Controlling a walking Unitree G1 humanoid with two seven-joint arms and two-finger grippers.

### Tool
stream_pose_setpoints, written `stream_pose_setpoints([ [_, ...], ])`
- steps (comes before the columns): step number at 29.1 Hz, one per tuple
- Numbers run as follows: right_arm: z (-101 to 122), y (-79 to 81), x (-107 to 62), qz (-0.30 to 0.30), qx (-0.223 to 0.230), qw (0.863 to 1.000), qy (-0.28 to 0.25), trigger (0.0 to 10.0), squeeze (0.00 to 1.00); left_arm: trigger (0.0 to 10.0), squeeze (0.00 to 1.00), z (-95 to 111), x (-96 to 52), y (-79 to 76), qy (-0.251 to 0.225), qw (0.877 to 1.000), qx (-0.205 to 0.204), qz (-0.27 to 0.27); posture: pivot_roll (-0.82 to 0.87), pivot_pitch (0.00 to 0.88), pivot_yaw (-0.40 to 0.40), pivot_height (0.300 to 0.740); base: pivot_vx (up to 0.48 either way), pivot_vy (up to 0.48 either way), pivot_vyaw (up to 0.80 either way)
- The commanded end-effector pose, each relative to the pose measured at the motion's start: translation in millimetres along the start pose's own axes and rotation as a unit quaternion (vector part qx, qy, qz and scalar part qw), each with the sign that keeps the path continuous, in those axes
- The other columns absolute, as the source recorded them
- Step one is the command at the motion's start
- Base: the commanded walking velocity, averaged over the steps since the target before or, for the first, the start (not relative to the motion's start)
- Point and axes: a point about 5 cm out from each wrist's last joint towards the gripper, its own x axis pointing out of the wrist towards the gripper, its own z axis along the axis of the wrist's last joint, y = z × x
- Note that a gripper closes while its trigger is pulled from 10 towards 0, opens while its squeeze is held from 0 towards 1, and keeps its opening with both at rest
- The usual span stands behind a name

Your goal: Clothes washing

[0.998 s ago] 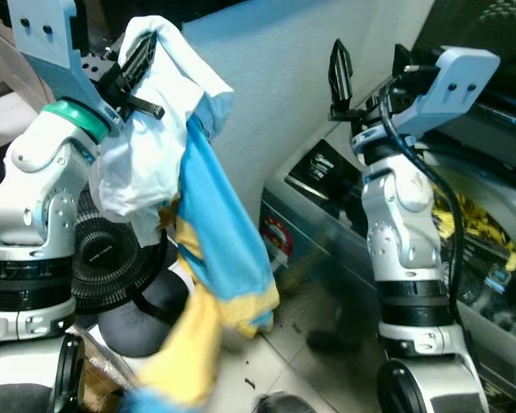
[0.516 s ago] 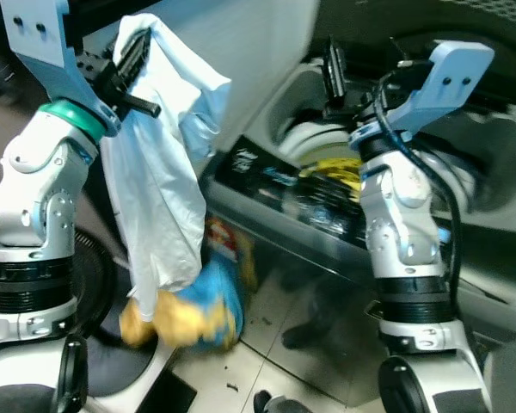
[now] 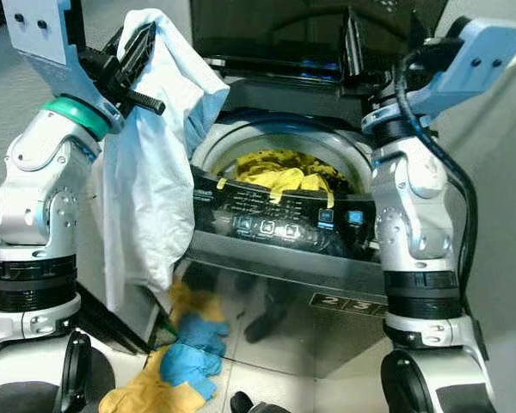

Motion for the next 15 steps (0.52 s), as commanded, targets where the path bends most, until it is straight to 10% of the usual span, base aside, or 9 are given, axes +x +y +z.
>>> stream_pose_setpoints([
  [1, 5.4, -3.2, 0.2, -0.008, 0.002, 1.0, -0.014, 10.0, 0.0, 10.0, 0.0, 4.5, 0.2, -3.6, -0.014, 1.0, 0.001, -0.006, 0.09, 0.007, 0.062, 0.74, 0.0, 0.0, -0.8],
  [15, 10.6, -5.0, 1.9, -0.012, 0.003, 1.0, -0.023, 10.0, 0.0, 10.0, 0.0, 5.0, 0.8, -3.8, -0.014, 1.0, -0.001, -0.005, 0.09, 0.013, 0.062, 0.74, 0.0, 0.0, -0.8],
])
